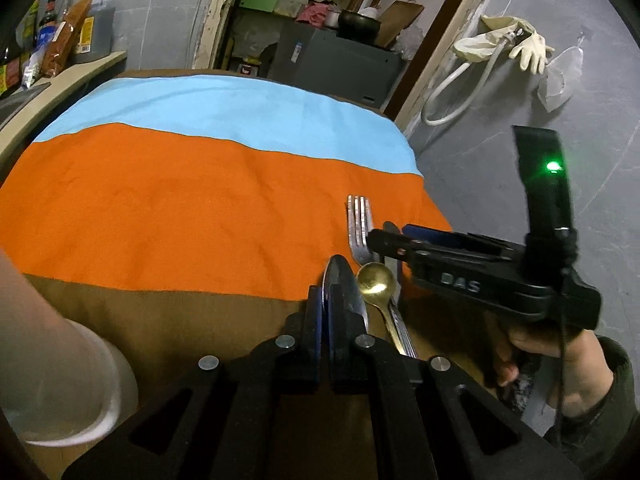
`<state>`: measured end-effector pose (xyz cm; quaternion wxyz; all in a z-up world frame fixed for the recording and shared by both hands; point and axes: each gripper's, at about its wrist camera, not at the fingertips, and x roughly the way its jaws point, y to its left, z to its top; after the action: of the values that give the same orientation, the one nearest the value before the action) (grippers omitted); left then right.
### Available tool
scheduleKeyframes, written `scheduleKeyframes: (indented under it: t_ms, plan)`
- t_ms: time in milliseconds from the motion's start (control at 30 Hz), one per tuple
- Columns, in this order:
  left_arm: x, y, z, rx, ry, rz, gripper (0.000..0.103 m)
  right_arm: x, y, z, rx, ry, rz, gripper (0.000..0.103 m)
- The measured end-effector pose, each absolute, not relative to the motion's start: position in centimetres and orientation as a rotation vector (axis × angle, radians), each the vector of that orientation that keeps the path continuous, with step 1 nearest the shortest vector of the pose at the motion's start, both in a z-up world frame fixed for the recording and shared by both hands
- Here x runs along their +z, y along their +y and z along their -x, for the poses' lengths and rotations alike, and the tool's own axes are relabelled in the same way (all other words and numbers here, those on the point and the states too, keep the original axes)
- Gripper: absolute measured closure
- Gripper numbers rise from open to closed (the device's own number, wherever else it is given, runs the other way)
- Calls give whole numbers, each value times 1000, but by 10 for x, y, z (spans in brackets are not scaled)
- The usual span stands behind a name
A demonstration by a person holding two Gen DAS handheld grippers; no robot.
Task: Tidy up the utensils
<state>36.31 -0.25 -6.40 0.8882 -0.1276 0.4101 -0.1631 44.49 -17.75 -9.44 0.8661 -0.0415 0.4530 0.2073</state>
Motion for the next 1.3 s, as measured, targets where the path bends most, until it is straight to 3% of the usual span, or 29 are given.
scheduleKeyframes:
  t_ms: [500, 967, 1100, 1300]
  plan:
    - [-62, 1, -355, -417, 851, 286, 103, -92, -178, -423, 468, 981, 211, 75]
    - [-65, 0, -357, -439, 874, 287, 103, -94, -176, -424, 477, 1001, 188, 59]
    - [-65, 1, -357, -444, 878, 290, 103, -94, -176, -421, 459, 972, 202, 72]
    - [-65, 0, -359, -449, 879, 291, 103, -90, -172, -415, 452, 984, 243, 82]
